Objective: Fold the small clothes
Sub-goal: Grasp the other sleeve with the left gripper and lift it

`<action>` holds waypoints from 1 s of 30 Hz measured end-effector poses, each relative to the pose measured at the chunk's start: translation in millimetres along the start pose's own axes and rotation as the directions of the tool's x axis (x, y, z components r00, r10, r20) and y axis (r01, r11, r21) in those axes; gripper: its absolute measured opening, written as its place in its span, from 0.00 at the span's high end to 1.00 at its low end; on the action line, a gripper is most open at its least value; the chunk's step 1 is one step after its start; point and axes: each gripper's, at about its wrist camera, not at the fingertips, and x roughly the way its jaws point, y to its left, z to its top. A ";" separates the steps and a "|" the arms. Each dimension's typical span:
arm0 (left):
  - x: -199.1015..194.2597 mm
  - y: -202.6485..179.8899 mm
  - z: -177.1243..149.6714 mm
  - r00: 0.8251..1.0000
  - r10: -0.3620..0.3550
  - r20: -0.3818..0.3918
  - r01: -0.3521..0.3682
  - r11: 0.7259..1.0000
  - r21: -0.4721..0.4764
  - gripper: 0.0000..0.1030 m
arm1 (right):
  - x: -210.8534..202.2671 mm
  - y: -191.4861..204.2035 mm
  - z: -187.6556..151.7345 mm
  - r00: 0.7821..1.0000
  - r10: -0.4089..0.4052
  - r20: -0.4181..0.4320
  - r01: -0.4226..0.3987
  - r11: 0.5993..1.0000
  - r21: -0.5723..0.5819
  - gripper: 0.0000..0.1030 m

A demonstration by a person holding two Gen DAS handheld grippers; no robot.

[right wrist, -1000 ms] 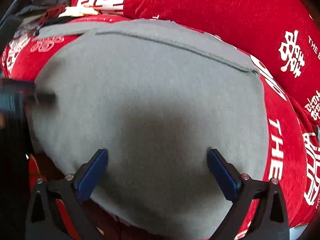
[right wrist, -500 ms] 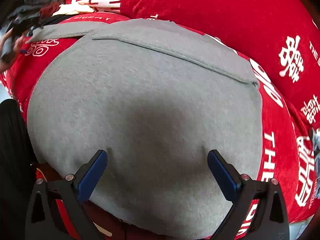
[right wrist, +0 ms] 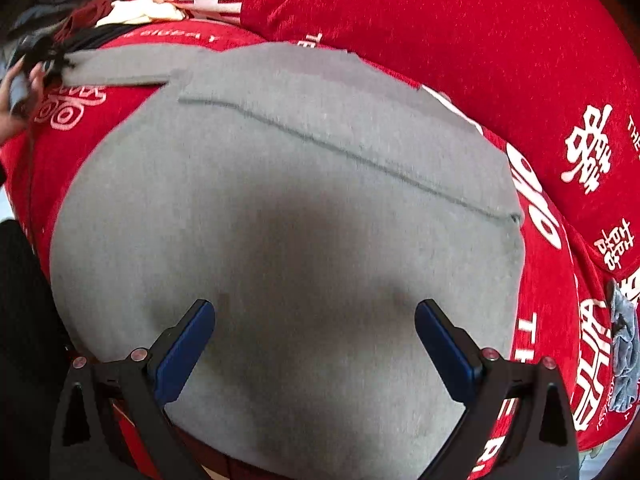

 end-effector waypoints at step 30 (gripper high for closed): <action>-83.5 -116.2 -52.3 0.991 -0.044 0.125 -0.022 0.875 0.484 0.90 | 70.3 101.4 210.6 0.980 0.135 0.146 -0.128 0.990 -0.057 0.07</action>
